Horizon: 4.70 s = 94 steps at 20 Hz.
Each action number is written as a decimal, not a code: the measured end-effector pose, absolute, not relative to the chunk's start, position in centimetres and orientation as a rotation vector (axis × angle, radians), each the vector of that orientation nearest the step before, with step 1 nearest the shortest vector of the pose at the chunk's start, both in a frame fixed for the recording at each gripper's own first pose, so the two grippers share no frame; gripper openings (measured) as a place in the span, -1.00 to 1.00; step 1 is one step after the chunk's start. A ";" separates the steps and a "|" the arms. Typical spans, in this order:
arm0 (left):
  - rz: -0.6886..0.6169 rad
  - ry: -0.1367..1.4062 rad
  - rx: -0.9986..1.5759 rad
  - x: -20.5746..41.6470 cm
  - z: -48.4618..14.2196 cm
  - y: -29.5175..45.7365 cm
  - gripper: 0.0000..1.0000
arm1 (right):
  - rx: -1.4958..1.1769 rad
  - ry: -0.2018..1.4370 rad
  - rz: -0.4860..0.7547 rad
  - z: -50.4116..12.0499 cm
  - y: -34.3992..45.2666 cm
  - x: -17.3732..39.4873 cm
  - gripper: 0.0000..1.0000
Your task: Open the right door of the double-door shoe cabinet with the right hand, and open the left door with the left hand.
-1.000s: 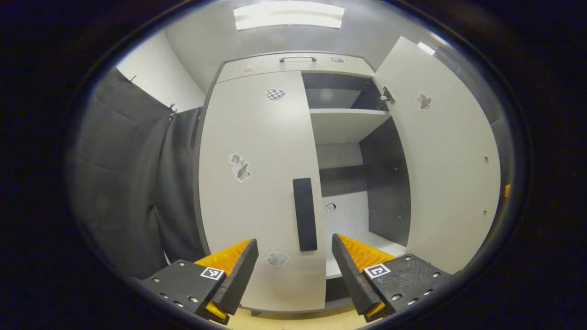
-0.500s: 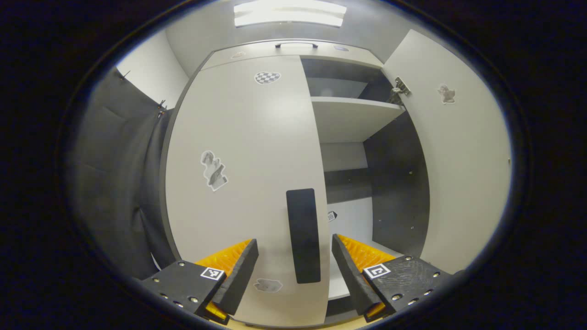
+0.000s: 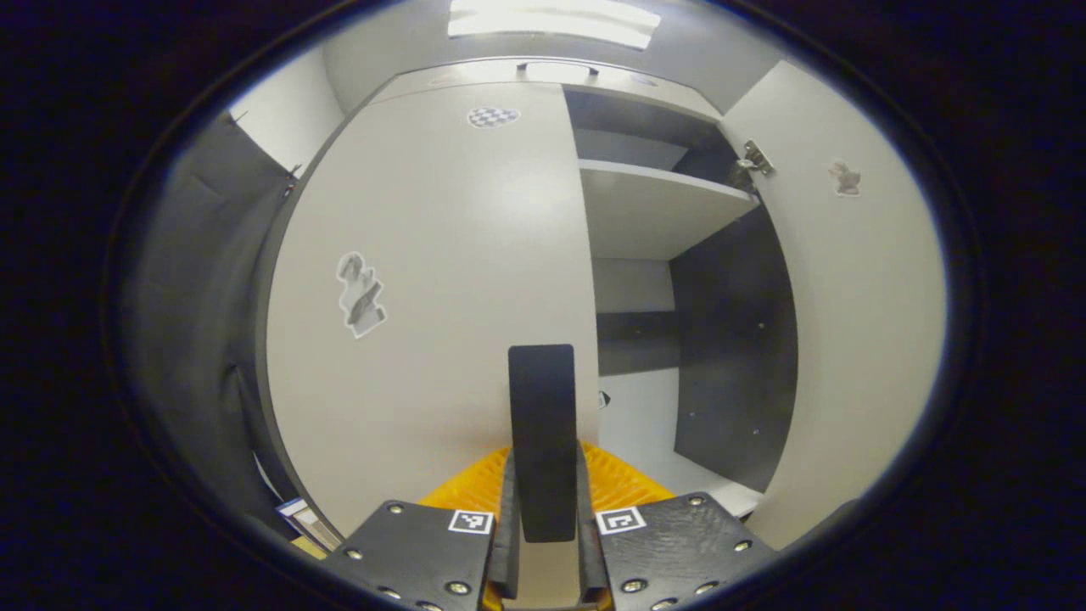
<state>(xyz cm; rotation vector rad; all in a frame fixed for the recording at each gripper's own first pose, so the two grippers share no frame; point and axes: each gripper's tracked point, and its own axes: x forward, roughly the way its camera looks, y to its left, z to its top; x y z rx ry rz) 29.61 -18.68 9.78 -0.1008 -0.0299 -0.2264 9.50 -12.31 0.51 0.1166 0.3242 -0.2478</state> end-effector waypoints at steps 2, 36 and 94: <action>-0.230 -0.018 -0.096 29.6 9.9 -18.7 -0.42 | 0.121 0.325 -0.250 0.5 -12.5 9.4 0.96; -0.170 0.080 -0.087 13.4 10.2 -4.4 -0.75 | 0.067 0.268 -0.008 1.9 -6.1 4.9 1.00; 0.116 0.048 0.030 -9.7 7.5 6.5 0.75 | 0.057 0.046 0.204 9.8 3.1 -1.2 0.87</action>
